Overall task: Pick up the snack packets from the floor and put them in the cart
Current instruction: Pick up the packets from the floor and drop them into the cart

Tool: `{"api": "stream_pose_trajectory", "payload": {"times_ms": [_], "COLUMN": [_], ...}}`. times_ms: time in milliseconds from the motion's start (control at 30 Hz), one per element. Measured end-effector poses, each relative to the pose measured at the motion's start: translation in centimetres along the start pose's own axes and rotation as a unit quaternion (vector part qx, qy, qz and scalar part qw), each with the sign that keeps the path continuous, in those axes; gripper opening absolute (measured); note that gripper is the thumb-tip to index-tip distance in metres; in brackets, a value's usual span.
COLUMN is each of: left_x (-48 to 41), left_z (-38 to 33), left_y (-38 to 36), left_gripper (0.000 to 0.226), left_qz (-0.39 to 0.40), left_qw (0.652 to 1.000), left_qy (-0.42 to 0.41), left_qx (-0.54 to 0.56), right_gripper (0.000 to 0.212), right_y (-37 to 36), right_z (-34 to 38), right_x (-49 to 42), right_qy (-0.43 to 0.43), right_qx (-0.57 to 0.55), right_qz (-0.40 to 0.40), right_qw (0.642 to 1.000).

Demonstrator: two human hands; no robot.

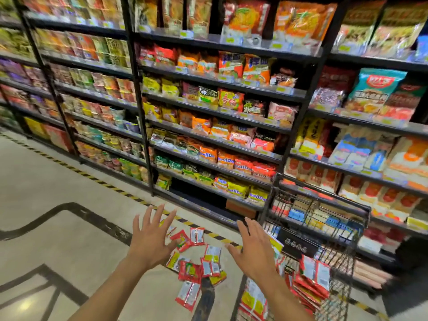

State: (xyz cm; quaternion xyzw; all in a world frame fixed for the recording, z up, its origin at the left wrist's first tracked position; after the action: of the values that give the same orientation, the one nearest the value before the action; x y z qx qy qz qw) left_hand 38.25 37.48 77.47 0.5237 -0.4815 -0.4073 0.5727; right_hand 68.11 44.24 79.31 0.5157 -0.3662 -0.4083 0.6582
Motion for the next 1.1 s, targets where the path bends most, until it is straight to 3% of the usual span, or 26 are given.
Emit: {"api": "stream_pose_trajectory", "payload": {"times_ms": [200,367,467,833,967,1100], "left_x": [-4.0,-8.3,-11.8,-30.0,-36.5,-42.5], "left_z": [7.7,10.9,12.3,13.1,13.1,13.0], "left_y": [-0.7,-1.5,-2.4,-5.6,-6.6,-10.3], "left_gripper": [0.086,0.086,0.086,0.087,0.086,0.087], "left_qz": [0.033,0.044,0.055,0.072,0.098,0.122], "left_qw": [0.999,0.997,0.996,0.99,0.985,0.973], "left_qy": [-0.035,-0.065,-0.07,-0.123,-0.14,-0.188], "left_qx": [0.01,0.011,0.011,-0.006,-0.014,-0.055], "right_gripper": [0.109,0.083,0.081,0.096,0.113,0.099], "right_y": [-2.7,-4.6,-5.9,-12.0,-14.8,-18.9], "right_z": [6.1,9.5,10.5,9.0,8.1,6.8], "right_x": [-4.9,-8.6,-11.3,-26.7,-32.9,-37.7], "right_qy": [-0.033,-0.058,-0.065,-0.113,-0.115,-0.122], "right_qx": [0.0,0.006,-0.003,-0.049,-0.059,-0.05], "right_qz": [0.014,0.048,0.054,0.109,0.138,0.155], "right_qw": [0.999,0.997,0.996,0.986,0.982,0.979]}}
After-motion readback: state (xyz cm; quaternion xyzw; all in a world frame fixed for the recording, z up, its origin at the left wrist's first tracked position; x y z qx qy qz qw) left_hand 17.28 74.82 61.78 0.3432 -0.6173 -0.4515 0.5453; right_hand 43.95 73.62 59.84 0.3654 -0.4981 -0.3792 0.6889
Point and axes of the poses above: each hand's wrist, its own x-axis away from the middle knuckle, its own y-axis out of the back of the hand, z = x × y, the point moved 3 cm from there along -x, towards the middle knuckle, and after that the axes turned 9 degrees about z, right-handed, at the moved point
